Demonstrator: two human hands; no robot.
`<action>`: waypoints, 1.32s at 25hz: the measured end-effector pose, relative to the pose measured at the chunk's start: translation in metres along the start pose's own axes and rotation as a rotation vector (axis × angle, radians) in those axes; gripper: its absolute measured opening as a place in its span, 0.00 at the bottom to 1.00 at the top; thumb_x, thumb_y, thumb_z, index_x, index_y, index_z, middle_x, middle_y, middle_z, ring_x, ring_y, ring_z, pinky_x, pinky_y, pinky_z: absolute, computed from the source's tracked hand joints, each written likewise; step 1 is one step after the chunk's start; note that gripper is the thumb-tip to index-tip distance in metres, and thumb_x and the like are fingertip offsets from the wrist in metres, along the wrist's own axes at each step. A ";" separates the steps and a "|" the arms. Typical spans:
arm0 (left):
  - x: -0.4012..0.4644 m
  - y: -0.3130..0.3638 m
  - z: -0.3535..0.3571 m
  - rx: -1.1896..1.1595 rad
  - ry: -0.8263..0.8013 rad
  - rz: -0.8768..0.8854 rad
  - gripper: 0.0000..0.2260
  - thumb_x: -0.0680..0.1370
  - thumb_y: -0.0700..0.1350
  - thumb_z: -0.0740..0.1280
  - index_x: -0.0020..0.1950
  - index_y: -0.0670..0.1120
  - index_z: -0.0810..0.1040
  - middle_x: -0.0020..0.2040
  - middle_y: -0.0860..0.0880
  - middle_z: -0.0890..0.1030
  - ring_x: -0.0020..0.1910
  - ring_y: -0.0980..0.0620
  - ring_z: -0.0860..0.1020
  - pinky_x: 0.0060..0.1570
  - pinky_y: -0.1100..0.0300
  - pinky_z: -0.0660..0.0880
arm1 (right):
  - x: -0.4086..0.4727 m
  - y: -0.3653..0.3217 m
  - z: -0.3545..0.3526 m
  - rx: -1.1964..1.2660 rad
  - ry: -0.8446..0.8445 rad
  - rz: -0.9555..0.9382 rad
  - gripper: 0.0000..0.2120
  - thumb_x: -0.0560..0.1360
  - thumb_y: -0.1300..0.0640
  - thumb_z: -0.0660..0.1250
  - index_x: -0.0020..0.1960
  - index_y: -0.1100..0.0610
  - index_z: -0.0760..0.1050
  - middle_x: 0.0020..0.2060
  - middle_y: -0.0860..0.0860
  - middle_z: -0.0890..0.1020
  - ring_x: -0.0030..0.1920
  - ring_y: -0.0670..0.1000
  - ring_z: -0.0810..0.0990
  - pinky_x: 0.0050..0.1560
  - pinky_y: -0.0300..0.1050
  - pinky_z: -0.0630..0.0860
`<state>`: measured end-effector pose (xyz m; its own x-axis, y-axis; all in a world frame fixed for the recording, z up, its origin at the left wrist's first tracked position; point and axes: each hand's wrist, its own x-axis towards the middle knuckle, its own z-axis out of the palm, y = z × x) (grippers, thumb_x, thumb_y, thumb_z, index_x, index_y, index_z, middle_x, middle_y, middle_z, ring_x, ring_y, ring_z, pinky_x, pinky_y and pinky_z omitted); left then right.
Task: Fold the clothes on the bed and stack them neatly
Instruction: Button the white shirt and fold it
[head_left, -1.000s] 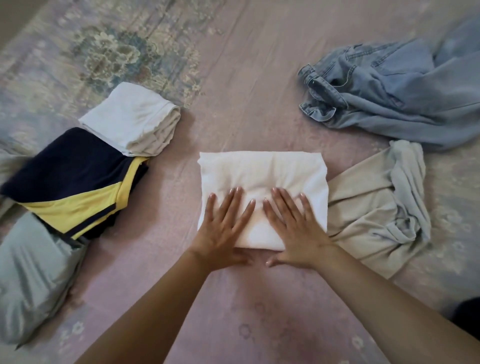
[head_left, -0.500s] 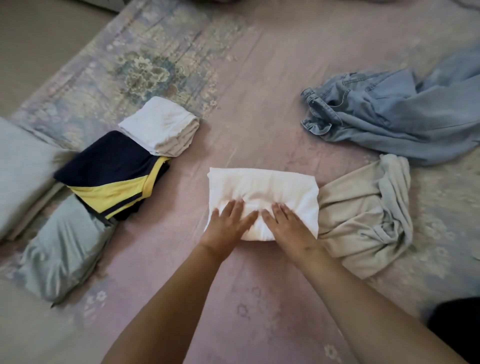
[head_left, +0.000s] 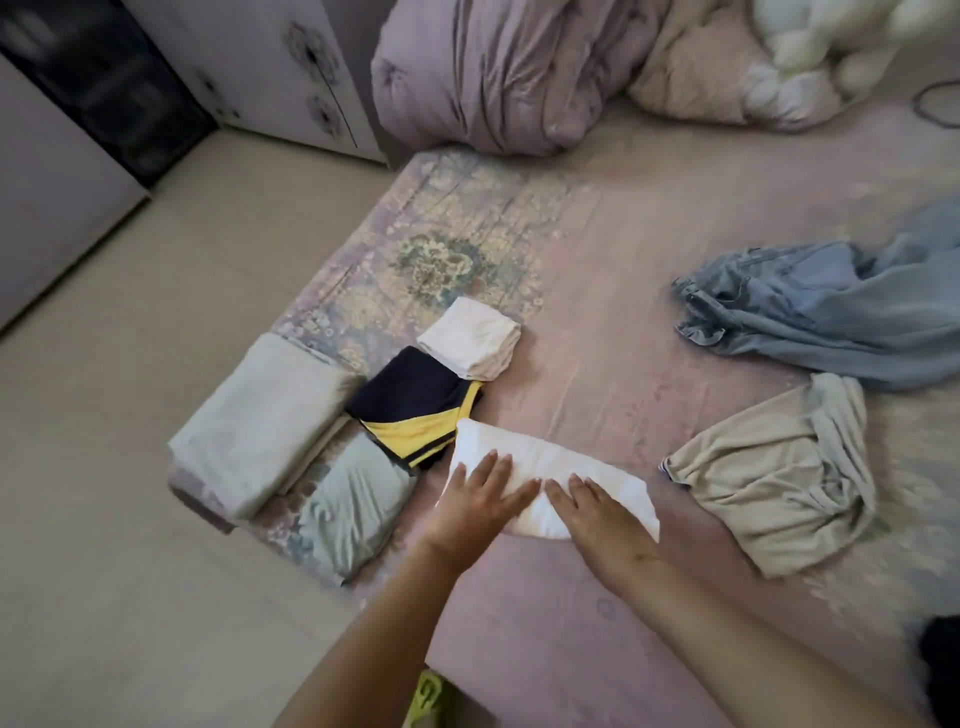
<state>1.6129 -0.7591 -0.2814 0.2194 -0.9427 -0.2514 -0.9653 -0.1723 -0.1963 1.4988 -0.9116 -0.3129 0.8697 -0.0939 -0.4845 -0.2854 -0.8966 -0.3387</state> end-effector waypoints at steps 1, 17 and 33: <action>-0.005 -0.019 -0.002 0.018 0.027 0.012 0.35 0.55 0.46 0.84 0.61 0.54 0.79 0.55 0.44 0.83 0.53 0.46 0.84 0.44 0.56 0.81 | 0.009 -0.016 -0.011 0.014 -0.006 0.009 0.44 0.73 0.74 0.69 0.81 0.62 0.51 0.79 0.69 0.54 0.79 0.69 0.56 0.78 0.60 0.60; 0.013 -0.314 0.077 0.045 0.345 0.239 0.26 0.68 0.40 0.78 0.66 0.47 0.79 0.61 0.36 0.81 0.60 0.36 0.81 0.52 0.45 0.81 | 0.217 -0.180 -0.053 -0.149 0.438 0.323 0.25 0.78 0.66 0.65 0.74 0.63 0.68 0.68 0.69 0.73 0.69 0.69 0.74 0.66 0.56 0.76; 0.020 -0.304 0.198 -0.278 0.448 0.238 0.30 0.73 0.49 0.63 0.74 0.41 0.69 0.73 0.36 0.72 0.71 0.37 0.71 0.78 0.49 0.47 | 0.271 -0.178 0.049 0.242 0.433 0.412 0.35 0.77 0.48 0.70 0.80 0.54 0.62 0.80 0.62 0.56 0.80 0.65 0.54 0.75 0.73 0.48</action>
<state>1.9393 -0.6688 -0.4148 -0.0314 -0.9833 0.1793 -0.9949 0.0479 0.0885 1.7656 -0.7567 -0.4232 0.7389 -0.6211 -0.2614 -0.6694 -0.6317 -0.3910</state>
